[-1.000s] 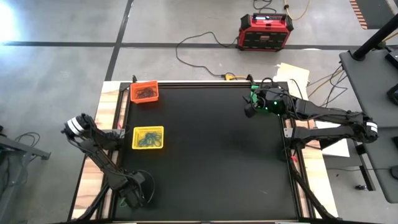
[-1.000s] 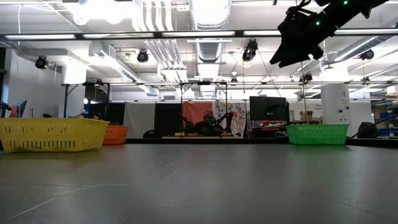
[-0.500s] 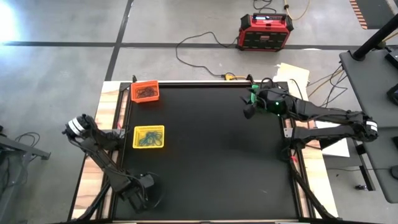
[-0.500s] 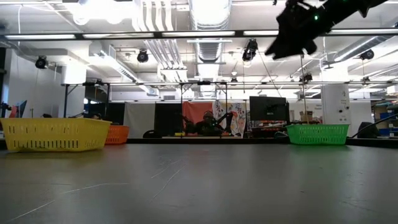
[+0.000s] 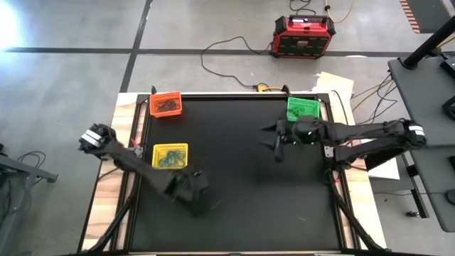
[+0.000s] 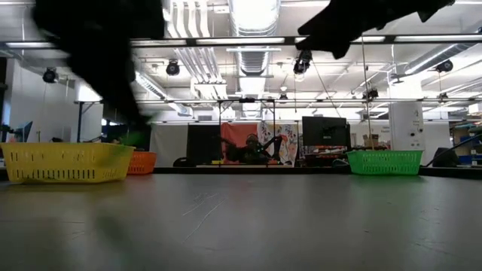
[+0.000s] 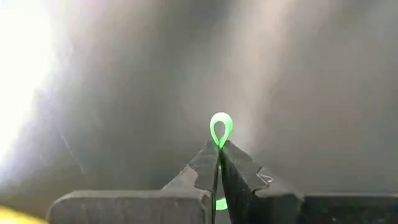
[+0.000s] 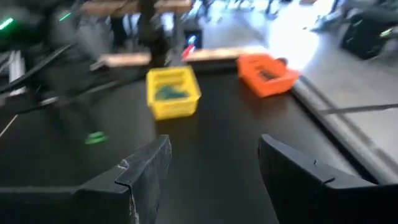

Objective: Sort rubber bands into baskets
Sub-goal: Put the green rubber band into the green bin

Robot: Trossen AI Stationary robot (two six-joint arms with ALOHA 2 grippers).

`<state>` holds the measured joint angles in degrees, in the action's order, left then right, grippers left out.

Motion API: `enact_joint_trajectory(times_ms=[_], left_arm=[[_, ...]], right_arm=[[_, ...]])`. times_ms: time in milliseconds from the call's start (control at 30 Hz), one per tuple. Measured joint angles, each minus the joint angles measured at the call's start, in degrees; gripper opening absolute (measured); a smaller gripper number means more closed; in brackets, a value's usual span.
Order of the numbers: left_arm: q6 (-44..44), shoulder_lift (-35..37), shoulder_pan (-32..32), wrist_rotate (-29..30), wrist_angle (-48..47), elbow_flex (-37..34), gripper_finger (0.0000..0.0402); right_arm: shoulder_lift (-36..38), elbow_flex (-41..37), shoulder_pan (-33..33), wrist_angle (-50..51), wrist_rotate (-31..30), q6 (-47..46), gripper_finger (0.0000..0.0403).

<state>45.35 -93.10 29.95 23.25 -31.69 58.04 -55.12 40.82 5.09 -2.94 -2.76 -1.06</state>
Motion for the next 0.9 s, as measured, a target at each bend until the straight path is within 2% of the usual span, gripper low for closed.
enact_joint_trajectory(times_ms=[200, 300, 433, 533, 633, 767, 833, 900], left_arm=[[-19.72, -1.35, -13.67, 2.33, 14.66, 0.0, 0.0], [-26.87, -2.69, -17.52, 1.96, 20.89, 0.0, 0.0], [-34.69, -6.55, -20.7, 1.78, 28.91, -0.05, 0.0], [-37.0, -10.09, -21.63, 0.97, 34.3, 0.24, 0.0], [-38.49, -13.61, -21.98, -1.81, 39.76, 0.37, 0.0], [-38.9, -18.15, -21.99, -2.01, 45.65, 0.39, 0.0], [-39.17, -19.55, -22.26, -5.03, 46.87, 0.39, 0.0001], [-38.67, -20.65, -22.84, -10.55, 48.72, 0.39, 0.0009]], right_arm=[[-6.46, -0.09, -5.63, 0.31, -2.01, -4.63, 0.0233], [-8.79, -0.26, -7.95, 0.82, -4.71, -4.51, 0.0233], [-12.32, -0.77, -9.81, 0.94, -4.77, -5.27, 0.0233], [-15.5, -0.85, -10.86, 0.94, -5.31, -5.86, 0.0233], [-18.61, -0.85, -12.35, 1.03, -8.81, -5.73, 0.0233], [-21.75, -0.85, -13.62, 0.96, -11.37, -5.05, 0.0233], [-23.14, -0.85, -13.73, 0.98, -11.38, -5.7, 0.0233], [-24.59, -0.85, -13.73, 1.02, -11.06, -6.72, 0.0233]])
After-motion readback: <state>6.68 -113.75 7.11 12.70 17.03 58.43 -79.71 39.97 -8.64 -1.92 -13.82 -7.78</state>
